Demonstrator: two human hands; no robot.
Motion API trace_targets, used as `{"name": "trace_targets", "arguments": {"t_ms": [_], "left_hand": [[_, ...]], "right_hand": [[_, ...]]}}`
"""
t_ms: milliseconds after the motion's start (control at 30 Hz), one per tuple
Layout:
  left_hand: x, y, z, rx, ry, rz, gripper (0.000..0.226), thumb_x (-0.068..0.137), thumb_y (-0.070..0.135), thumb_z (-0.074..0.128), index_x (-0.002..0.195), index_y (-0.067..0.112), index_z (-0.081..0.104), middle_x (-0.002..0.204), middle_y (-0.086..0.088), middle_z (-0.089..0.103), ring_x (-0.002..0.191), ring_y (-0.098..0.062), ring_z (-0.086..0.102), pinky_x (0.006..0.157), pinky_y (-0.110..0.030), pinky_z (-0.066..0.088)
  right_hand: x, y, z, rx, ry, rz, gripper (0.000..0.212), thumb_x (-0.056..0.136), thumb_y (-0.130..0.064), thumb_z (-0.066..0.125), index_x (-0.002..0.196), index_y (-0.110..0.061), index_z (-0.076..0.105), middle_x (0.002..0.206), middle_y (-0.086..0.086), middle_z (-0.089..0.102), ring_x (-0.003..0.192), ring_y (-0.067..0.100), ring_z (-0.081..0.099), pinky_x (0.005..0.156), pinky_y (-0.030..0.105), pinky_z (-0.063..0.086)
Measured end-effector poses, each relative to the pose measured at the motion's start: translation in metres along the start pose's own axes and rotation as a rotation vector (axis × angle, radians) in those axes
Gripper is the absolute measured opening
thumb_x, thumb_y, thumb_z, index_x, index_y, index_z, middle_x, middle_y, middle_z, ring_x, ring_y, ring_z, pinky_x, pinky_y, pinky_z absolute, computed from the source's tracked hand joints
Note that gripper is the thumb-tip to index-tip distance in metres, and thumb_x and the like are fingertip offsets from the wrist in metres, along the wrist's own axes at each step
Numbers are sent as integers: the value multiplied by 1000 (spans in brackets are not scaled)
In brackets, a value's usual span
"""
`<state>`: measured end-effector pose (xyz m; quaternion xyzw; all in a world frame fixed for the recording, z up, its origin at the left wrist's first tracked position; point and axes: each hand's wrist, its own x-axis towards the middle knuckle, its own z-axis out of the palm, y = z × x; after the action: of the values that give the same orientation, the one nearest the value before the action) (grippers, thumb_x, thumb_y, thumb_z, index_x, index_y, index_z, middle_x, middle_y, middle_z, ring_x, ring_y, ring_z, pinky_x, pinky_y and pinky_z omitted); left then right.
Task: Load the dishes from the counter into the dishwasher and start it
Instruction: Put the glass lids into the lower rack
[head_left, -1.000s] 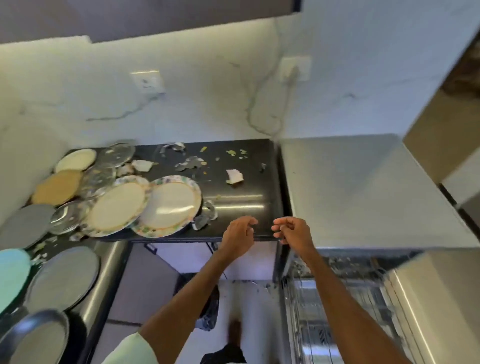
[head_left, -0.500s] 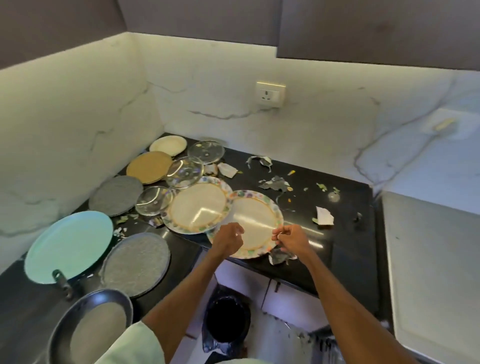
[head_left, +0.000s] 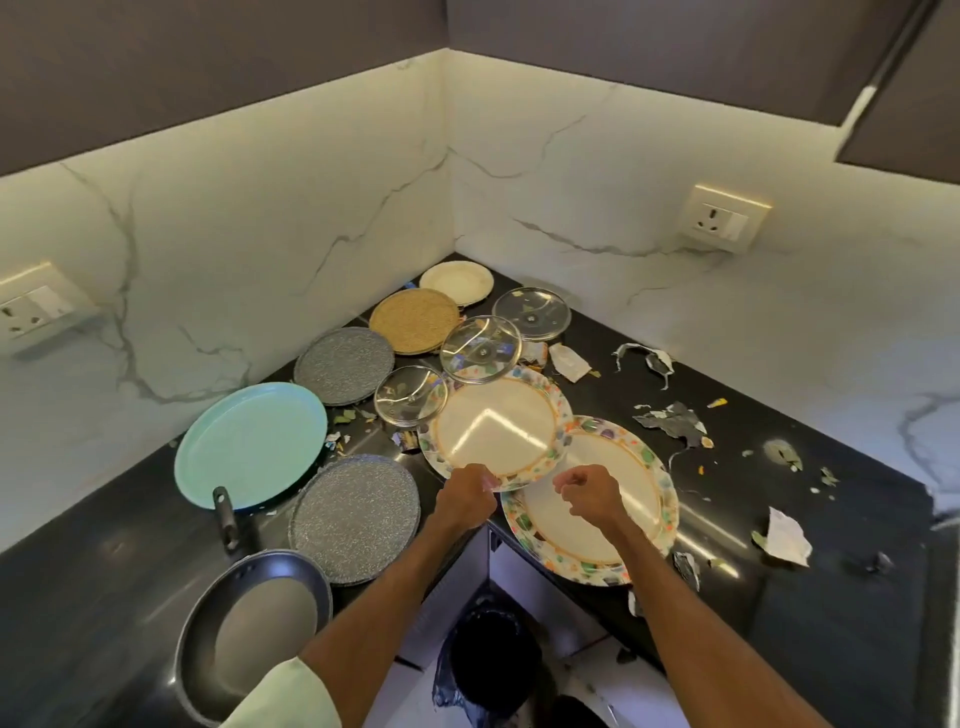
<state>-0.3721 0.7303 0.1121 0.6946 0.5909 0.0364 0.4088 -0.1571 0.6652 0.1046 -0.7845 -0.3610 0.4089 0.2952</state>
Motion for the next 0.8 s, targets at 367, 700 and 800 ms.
{"name": "trace_targets", "arguments": {"t_ms": [367, 700, 800], "left_hand": [[33, 9, -35, -61, 201, -150, 29, 87, 12, 60, 114, 17, 64, 125, -2, 61, 117, -23, 58, 97, -35, 48], [95, -33, -78, -574, 561, -554, 26, 92, 26, 67, 101, 2, 62, 86, -6, 61, 80, -22, 60, 61, -29, 46], [116, -47, -84, -668, 537, -649, 65, 90, 37, 70, 133, -8, 52, 124, -18, 62, 114, -33, 61, 76, -30, 43]], "right_hand": [[80, -59, 17, 49, -148, -46, 16, 83, -2, 64, 90, -11, 75, 94, 8, 75, 97, 30, 69, 88, 48, 59], [196, -130, 49, 342, -129, 60, 37, 85, -31, 80, 98, 0, 66, 88, 16, 63, 68, 15, 61, 58, 24, 57], [218, -142, 65, 318, -54, 156, 46, 82, -38, 82, 102, 0, 65, 82, 13, 65, 60, 16, 60, 48, 23, 51]]}}
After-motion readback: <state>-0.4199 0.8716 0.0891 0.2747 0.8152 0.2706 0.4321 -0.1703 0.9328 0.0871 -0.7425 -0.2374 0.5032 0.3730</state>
